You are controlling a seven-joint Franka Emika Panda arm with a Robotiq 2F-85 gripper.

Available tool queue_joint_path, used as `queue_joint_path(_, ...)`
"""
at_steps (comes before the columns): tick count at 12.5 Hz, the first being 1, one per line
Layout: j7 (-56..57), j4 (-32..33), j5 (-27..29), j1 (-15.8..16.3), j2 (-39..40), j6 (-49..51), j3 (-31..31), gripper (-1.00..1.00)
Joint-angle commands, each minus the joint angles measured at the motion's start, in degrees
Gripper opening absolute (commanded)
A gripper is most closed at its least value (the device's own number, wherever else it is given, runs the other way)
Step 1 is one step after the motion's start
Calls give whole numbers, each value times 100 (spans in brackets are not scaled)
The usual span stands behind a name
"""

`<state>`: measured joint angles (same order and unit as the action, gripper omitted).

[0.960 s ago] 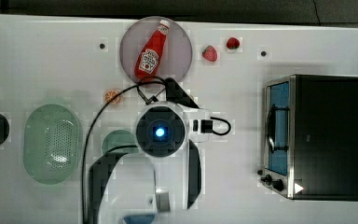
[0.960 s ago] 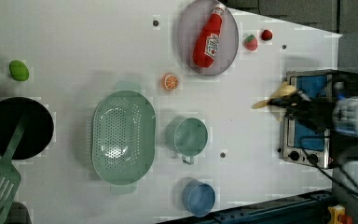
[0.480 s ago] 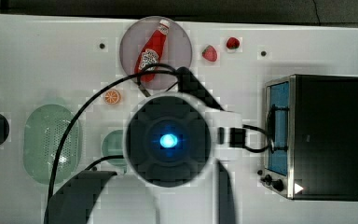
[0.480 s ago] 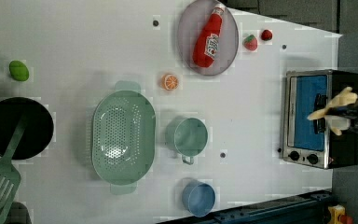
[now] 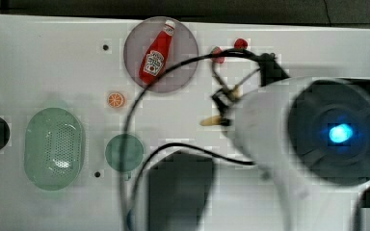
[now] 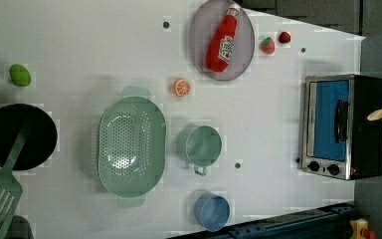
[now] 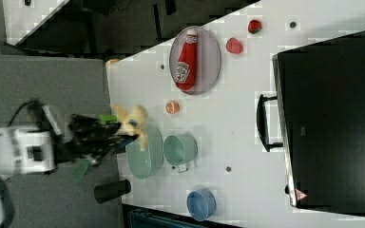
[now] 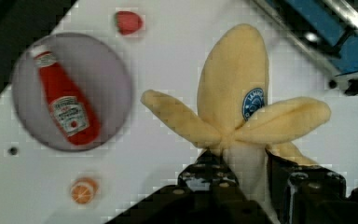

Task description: Pick banana from table and place on oven.

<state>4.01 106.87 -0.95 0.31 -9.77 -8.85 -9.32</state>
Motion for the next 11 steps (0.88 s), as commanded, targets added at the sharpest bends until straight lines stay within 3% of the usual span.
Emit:
queue_joint_path(1, 1629, -307, -58, -263, 605, -3, -845, -50)
queue_joint_path(7, 3701, -374, -53, -332, 1580, -1208, -2395, -50)
queue_joint_path(11, 4394, -372, 47, -399, 2141, -1581, -2861, -43)
